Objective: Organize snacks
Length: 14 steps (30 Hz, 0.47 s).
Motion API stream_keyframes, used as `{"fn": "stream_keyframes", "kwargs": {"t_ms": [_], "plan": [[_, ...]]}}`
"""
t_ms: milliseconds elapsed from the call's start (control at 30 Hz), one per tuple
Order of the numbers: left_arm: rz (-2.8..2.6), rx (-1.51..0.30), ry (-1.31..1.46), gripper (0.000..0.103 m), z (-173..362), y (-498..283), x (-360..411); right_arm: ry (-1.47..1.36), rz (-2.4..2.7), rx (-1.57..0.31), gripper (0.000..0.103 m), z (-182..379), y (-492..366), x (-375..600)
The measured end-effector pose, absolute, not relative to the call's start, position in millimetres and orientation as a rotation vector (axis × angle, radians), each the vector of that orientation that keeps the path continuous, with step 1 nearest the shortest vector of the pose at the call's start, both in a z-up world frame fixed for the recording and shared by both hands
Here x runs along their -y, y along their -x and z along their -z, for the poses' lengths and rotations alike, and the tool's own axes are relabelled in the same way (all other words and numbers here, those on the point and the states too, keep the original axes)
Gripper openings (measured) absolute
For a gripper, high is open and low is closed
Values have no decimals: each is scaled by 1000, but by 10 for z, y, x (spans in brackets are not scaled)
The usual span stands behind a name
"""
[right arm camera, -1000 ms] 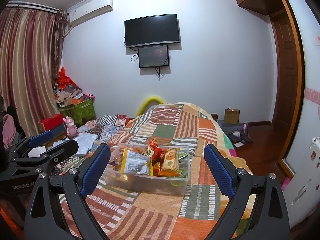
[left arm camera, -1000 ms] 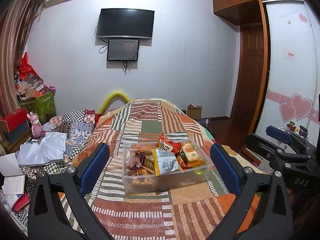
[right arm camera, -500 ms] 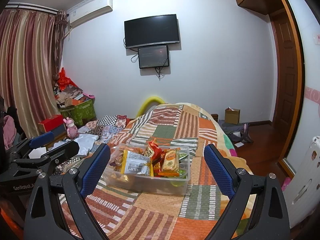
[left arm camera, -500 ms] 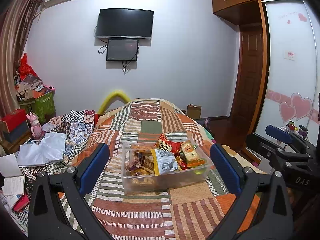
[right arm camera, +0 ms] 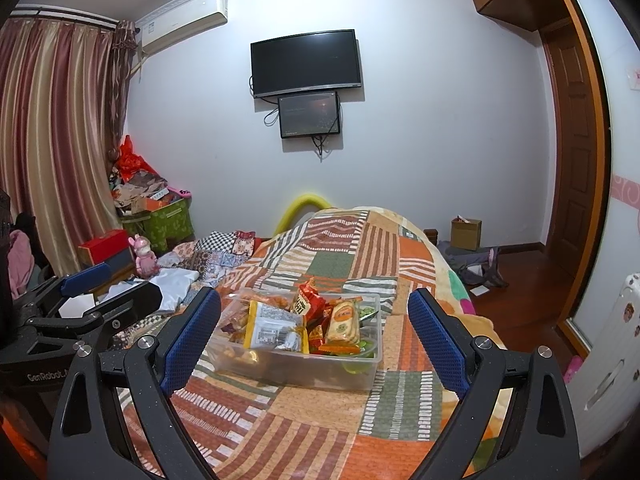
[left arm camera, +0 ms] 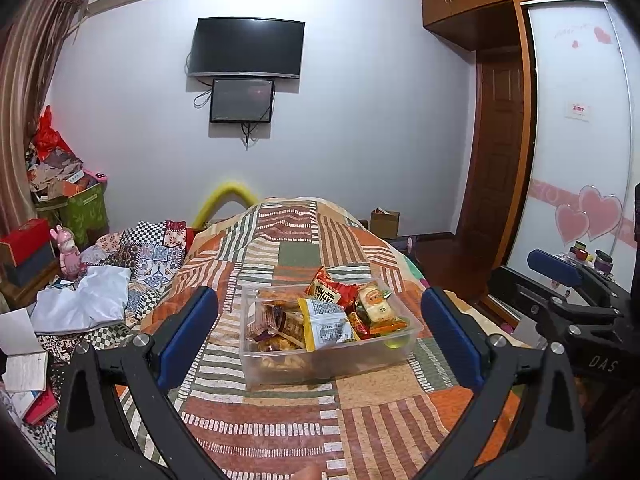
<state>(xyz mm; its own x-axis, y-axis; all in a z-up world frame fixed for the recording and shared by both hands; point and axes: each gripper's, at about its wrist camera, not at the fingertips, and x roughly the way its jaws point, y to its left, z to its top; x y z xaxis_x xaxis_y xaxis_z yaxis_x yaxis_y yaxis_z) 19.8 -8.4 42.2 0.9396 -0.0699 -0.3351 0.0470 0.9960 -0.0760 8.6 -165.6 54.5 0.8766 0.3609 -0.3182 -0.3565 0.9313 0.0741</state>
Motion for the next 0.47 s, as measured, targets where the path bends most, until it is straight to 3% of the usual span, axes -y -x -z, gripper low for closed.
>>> {"fn": "stream_keyframes", "kwargs": {"t_ms": [467], "plan": [[50, -339, 57, 103, -408, -202, 120, -18, -379, -340, 94, -554, -75, 1637]]}}
